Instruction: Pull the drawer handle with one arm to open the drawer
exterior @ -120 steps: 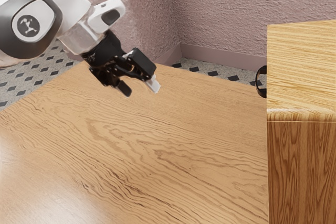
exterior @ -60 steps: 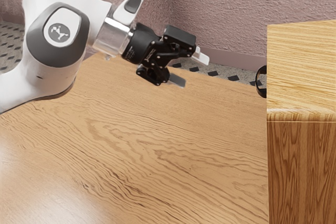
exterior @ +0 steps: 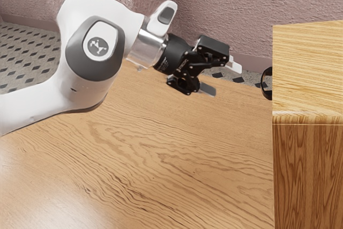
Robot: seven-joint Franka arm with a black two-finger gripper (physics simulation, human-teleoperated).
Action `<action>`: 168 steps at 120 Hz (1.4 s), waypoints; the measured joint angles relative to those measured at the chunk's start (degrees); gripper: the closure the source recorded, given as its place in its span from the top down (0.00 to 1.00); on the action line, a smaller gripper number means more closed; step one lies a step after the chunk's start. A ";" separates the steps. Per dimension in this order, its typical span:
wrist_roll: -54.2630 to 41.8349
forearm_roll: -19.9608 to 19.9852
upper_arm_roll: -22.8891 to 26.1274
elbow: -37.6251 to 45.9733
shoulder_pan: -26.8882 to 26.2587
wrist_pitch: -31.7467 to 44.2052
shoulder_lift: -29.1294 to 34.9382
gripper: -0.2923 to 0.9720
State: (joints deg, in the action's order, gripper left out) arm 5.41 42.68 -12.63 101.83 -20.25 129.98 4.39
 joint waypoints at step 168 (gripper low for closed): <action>-0.20 0.82 0.24 -5.92 -2.21 3.25 -9.85 0.77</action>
State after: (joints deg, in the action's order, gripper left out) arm 5.21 43.50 -12.39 95.91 -22.46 133.23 -5.46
